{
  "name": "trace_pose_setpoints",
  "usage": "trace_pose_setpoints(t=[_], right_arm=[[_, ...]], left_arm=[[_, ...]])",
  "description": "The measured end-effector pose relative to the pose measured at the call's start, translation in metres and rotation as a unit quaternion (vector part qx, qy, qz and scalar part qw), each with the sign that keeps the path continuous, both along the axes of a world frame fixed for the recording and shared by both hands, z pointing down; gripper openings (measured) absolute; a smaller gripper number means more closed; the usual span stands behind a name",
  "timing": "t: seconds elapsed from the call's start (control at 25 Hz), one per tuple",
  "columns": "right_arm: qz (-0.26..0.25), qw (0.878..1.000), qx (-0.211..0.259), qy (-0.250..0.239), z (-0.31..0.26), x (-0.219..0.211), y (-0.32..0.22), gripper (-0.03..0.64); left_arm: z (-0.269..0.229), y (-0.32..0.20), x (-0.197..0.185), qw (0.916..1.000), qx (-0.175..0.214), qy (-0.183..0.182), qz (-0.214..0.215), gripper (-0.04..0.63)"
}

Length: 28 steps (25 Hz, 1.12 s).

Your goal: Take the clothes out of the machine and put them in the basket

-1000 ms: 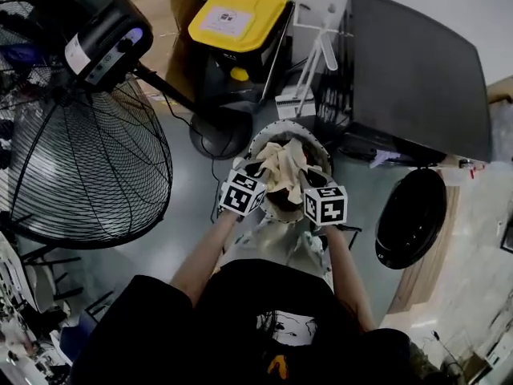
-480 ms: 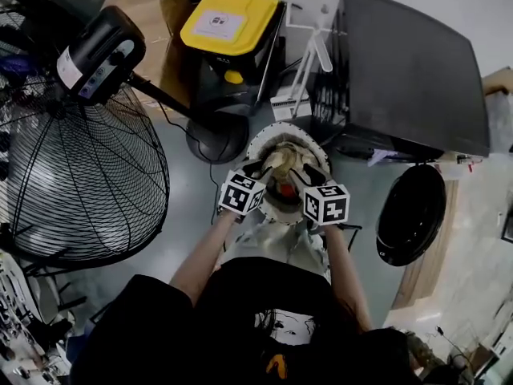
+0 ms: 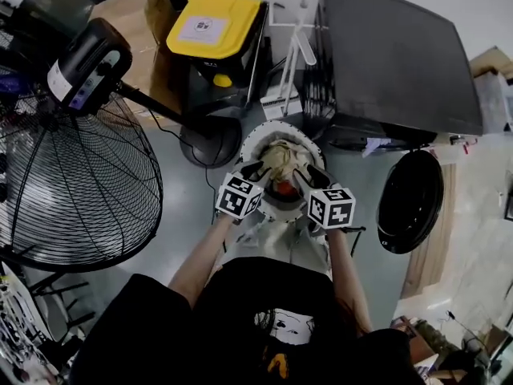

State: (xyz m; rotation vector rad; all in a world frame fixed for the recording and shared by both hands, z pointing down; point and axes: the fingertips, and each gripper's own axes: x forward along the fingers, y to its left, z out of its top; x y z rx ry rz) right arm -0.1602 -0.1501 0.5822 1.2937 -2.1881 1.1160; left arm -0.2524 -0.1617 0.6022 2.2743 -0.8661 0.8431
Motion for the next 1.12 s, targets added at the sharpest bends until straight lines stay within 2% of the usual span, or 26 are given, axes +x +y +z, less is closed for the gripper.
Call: trace_pose_setpoints(t=[0.28,0.64,0.84,1.12], right_arm=[[0.073,0.997,-0.001,-0.005,-0.004,0.047,0.024,0.192],[0.143,0.990,0.006,-0.018,-0.005,0.131,0.054,0.189],[0.170,0.985,0.011,-0.023,0.000,0.183,0.058,0.187],[0.210,0.977,0.023,-0.032,0.016,0.248,0.043,0.179]], left_arm=[[-0.001,0.017,0.034,0.9978,-0.004,0.001,0.065,0.103],[-0.011,0.035,0.119,0.9894,0.009,0.007,0.145,0.103],[-0.030,0.039,0.170,0.9866,0.024,0.019,0.160,0.103],[-0.037,0.032,0.230,0.9845,0.039,0.017,0.170,0.103]])
